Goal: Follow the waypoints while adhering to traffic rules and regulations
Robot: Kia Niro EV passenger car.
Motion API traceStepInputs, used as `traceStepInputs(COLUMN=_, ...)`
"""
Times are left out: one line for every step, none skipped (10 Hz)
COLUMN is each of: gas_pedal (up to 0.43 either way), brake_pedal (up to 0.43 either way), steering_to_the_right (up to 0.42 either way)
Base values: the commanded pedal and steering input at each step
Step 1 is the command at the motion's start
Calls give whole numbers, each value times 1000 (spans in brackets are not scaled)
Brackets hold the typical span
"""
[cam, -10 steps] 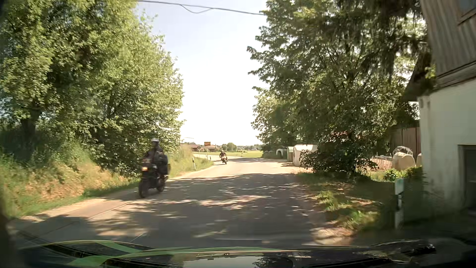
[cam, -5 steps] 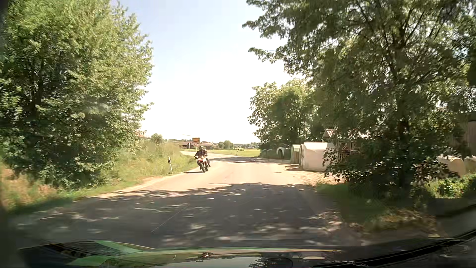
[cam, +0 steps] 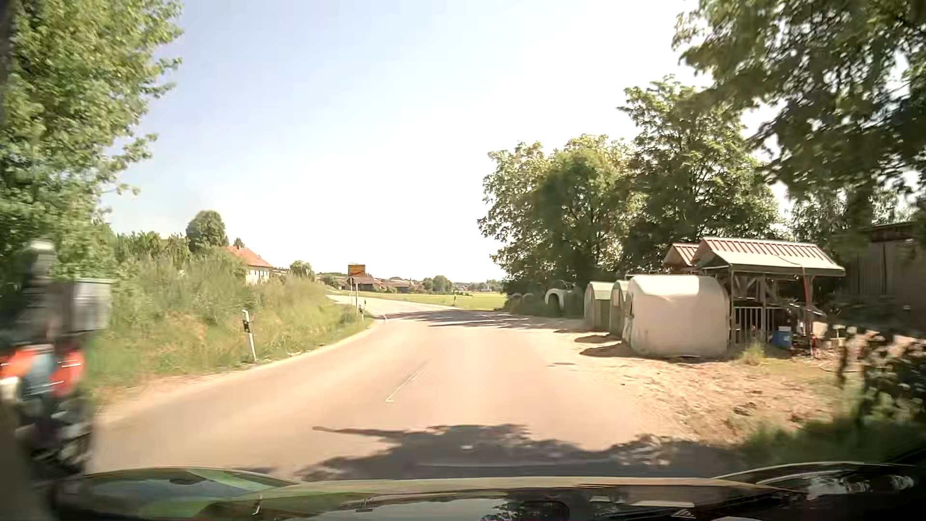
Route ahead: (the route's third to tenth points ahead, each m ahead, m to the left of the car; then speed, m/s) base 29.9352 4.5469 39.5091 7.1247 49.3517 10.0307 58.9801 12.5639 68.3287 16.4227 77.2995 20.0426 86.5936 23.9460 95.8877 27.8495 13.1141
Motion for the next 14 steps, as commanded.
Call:
traceStepInputs(gas_pedal=197, brake_pedal=0, steering_to_the_right=-3)
traceStepInputs(gas_pedal=189, brake_pedal=0, steering_to_the_right=-5)
traceStepInputs(gas_pedal=169, brake_pedal=0, steering_to_the_right=-6)
traceStepInputs(gas_pedal=157, brake_pedal=0, steering_to_the_right=-11)
traceStepInputs(gas_pedal=157, brake_pedal=0, steering_to_the_right=-17)
traceStepInputs(gas_pedal=157, brake_pedal=0, steering_to_the_right=-24)
traceStepInputs(gas_pedal=157, brake_pedal=0, steering_to_the_right=-28)
traceStepInputs(gas_pedal=169, brake_pedal=0, steering_to_the_right=-31)
traceStepInputs(gas_pedal=177, brake_pedal=0, steering_to_the_right=-34)
traceStepInputs(gas_pedal=189, brake_pedal=0, steering_to_the_right=-36)
traceStepInputs(gas_pedal=197, brake_pedal=0, steering_to_the_right=-37)
traceStepInputs(gas_pedal=209, brake_pedal=0, steering_to_the_right=-37)
traceStepInputs(gas_pedal=209, brake_pedal=0, steering_to_the_right=-38)
traceStepInputs(gas_pedal=220, brake_pedal=0, steering_to_the_right=-40)
